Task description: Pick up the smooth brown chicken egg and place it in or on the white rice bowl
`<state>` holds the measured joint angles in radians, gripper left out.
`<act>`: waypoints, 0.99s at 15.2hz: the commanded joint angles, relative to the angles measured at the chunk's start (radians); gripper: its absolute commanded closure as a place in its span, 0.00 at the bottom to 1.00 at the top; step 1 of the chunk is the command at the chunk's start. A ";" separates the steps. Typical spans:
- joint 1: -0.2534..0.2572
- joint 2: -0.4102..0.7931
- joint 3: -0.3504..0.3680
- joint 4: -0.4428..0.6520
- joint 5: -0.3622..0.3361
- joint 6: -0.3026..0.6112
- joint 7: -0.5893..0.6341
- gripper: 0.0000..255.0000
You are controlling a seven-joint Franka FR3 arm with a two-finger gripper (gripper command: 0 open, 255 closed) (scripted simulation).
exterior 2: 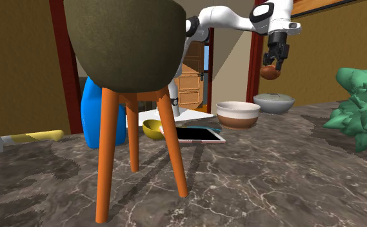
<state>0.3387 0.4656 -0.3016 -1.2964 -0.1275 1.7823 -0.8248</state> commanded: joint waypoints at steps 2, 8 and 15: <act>0.023 0.081 0.017 0.130 0.013 -0.061 0.042 1.00; 0.033 0.093 0.021 0.082 0.012 -0.005 0.062 1.00; 0.037 0.096 0.023 -0.006 0.009 0.084 0.080 1.00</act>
<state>0.3749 0.5604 -0.2792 -1.2923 -0.1182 1.8547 -0.7482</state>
